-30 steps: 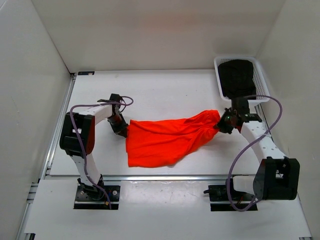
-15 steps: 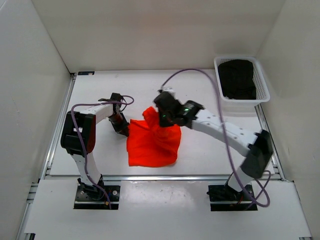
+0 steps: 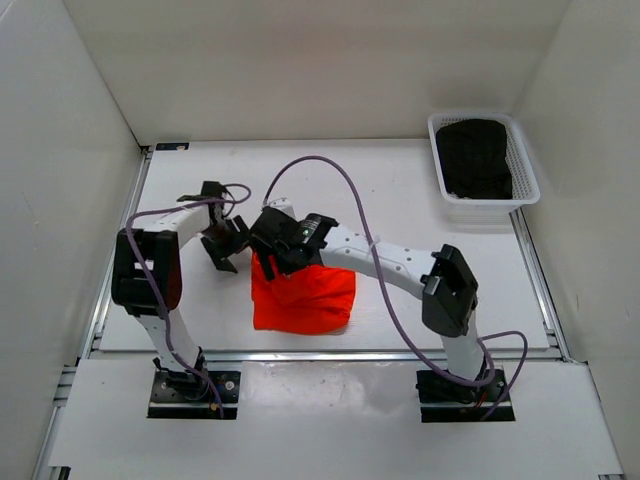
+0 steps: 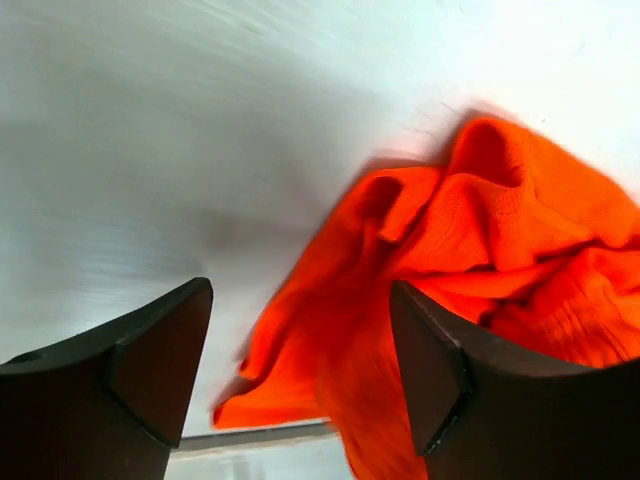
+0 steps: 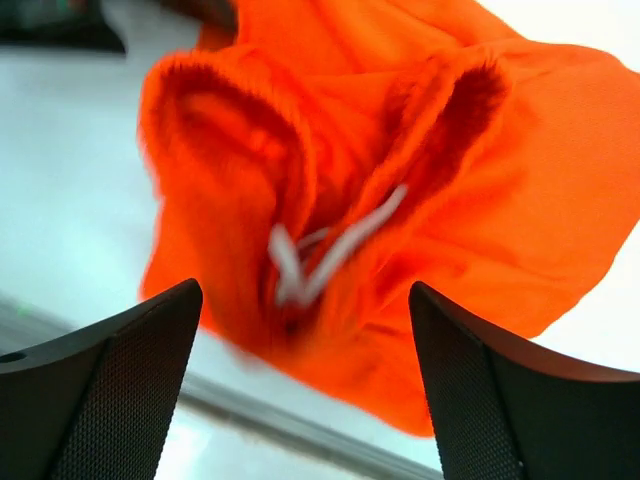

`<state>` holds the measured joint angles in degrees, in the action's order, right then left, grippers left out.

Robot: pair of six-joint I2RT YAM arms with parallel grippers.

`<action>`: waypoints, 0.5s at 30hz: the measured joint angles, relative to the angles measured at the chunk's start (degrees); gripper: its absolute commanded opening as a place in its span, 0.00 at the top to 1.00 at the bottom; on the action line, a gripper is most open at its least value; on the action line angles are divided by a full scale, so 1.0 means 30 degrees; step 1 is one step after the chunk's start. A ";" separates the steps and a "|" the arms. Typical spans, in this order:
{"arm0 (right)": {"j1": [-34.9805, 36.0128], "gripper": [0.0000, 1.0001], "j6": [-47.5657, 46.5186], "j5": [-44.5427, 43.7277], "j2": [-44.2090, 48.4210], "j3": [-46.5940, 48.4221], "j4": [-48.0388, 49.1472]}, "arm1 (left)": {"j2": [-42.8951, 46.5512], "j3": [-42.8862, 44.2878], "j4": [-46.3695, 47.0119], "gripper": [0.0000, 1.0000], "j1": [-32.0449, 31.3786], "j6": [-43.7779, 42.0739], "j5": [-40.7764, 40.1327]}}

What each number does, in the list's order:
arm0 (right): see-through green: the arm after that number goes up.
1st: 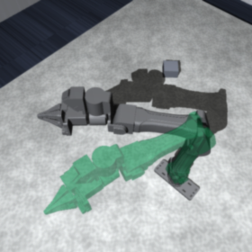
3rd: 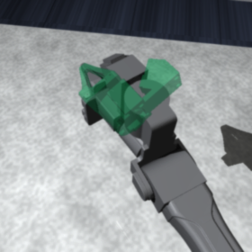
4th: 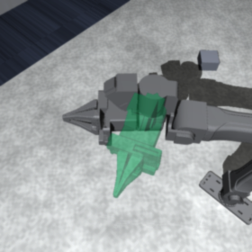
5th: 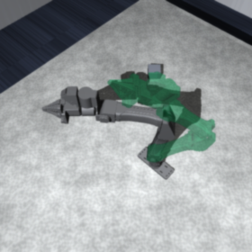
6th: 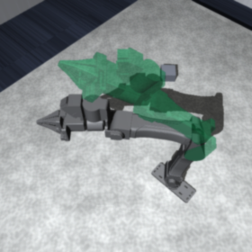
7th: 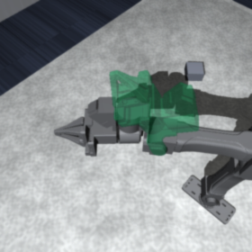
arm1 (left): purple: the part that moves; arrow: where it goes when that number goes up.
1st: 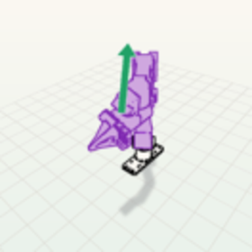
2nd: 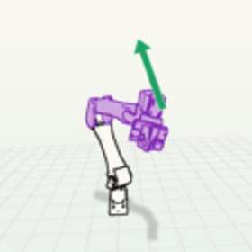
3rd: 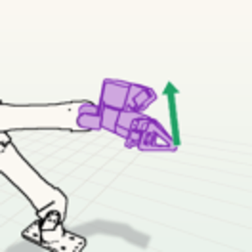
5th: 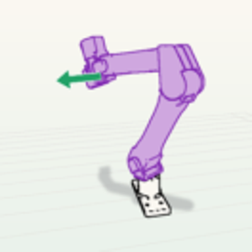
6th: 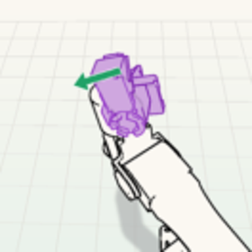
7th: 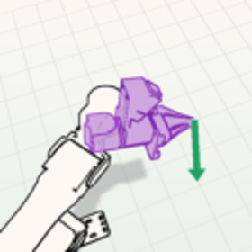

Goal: Fold and stack the shorts
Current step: Fold the shorts

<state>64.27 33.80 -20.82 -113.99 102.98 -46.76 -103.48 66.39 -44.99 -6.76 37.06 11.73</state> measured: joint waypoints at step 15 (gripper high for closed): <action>-0.3708 0.87 0.1916 0.3169 0.9683 -1.0156 0.2667 | 0.5945 0.3854 -0.3657 0.32 -0.1319 -0.1508 -0.2062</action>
<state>53.15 39.55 -11.31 -84.95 72.51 -38.76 -85.65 77.95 -55.96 -10.72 32.53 5.54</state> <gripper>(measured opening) 0.131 0.678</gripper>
